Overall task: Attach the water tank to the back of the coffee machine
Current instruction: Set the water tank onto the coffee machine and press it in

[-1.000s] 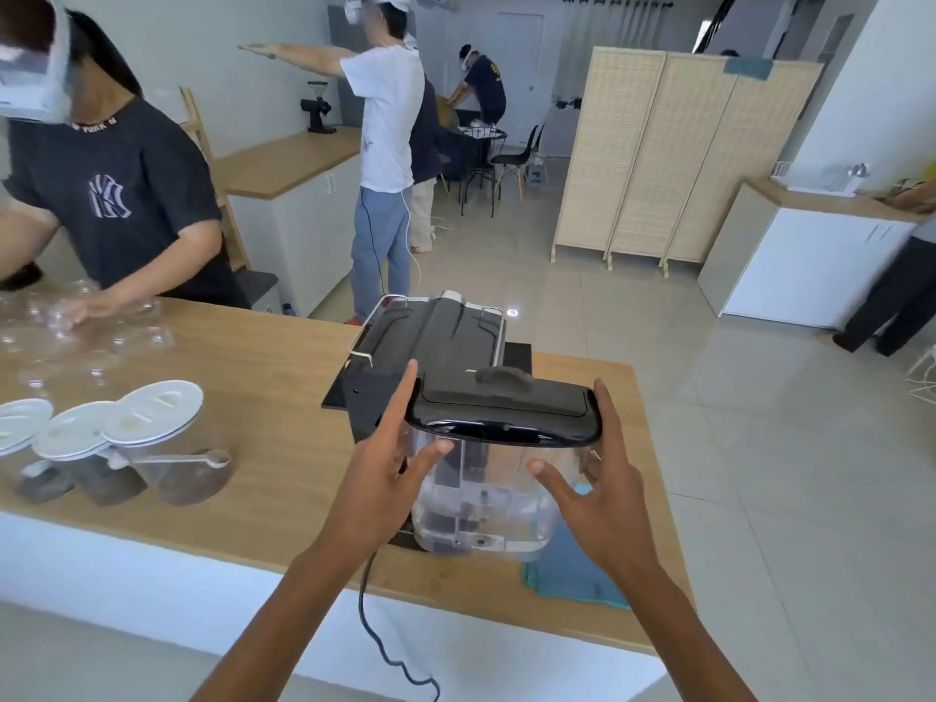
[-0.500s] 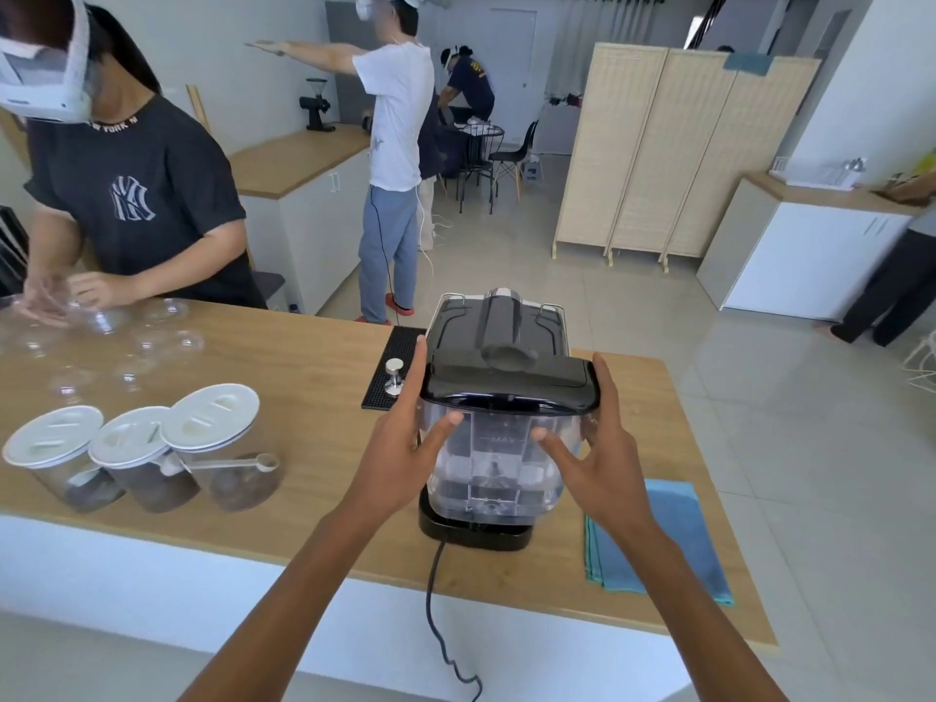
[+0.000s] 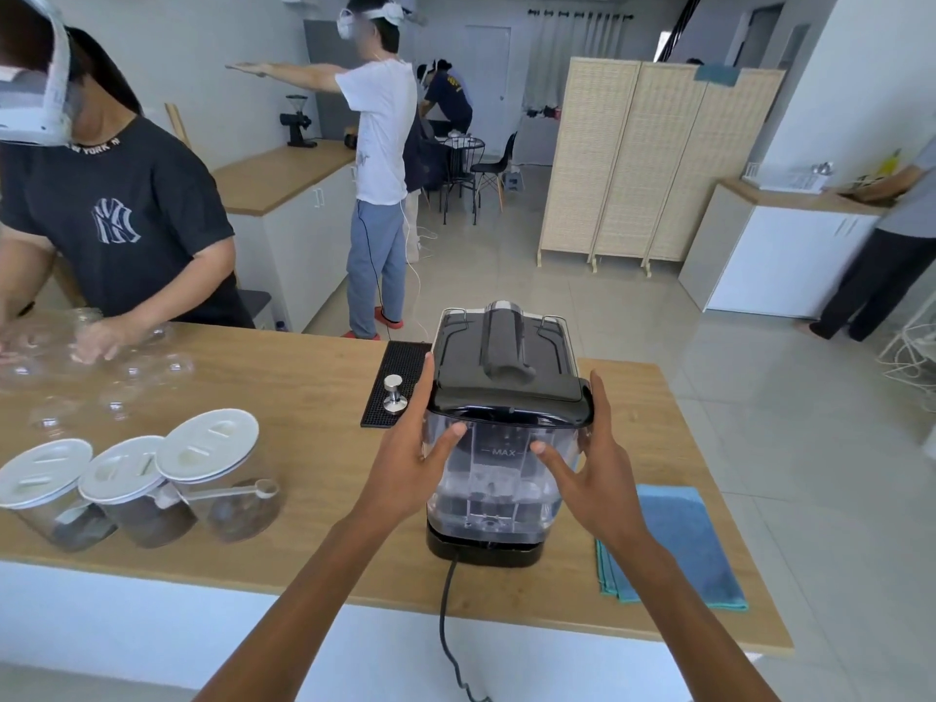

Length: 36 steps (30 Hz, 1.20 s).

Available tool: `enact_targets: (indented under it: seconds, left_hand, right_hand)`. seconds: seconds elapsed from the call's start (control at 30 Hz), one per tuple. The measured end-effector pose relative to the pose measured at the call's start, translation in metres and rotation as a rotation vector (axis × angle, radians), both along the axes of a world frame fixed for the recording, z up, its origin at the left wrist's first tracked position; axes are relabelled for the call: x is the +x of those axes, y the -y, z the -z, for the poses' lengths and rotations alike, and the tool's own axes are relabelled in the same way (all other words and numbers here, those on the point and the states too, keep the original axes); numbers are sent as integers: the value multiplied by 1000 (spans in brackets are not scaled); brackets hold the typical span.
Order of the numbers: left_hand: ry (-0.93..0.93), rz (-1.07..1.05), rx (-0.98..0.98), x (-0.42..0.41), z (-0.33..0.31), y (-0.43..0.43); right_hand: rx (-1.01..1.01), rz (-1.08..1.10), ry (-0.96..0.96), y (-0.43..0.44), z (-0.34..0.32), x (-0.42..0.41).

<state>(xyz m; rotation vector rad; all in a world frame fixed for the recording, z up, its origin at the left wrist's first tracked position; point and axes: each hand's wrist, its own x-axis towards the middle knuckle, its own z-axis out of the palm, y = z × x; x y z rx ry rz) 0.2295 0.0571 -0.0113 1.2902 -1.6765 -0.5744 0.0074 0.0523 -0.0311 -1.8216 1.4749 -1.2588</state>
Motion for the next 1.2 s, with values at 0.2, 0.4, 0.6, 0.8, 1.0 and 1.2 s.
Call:
enact_targets:
  seconds: [0.2, 0.4, 0.6, 0.8, 1.0, 1.2]
  left_hand:
    - [-23, 25, -13, 4, 8, 4]
    - [-23, 10, -23, 8, 19, 7]
    - [-14, 6, 38, 5, 25, 5]
    - [-27, -17, 82, 6, 44, 0]
    - [-16, -1, 73, 6, 44, 1]
    - [-25, 23, 65, 9, 61, 2]
  right_hand:
    - [-10, 27, -2, 1, 6, 3]
    - [-20, 35, 7, 0, 8, 4]
    - [20, 75, -31, 0, 18, 4]
    - [42, 70, -8, -3, 37, 8]
    - [52, 67, 2, -1, 38, 9]
    - [54, 94, 0, -3, 44, 9]
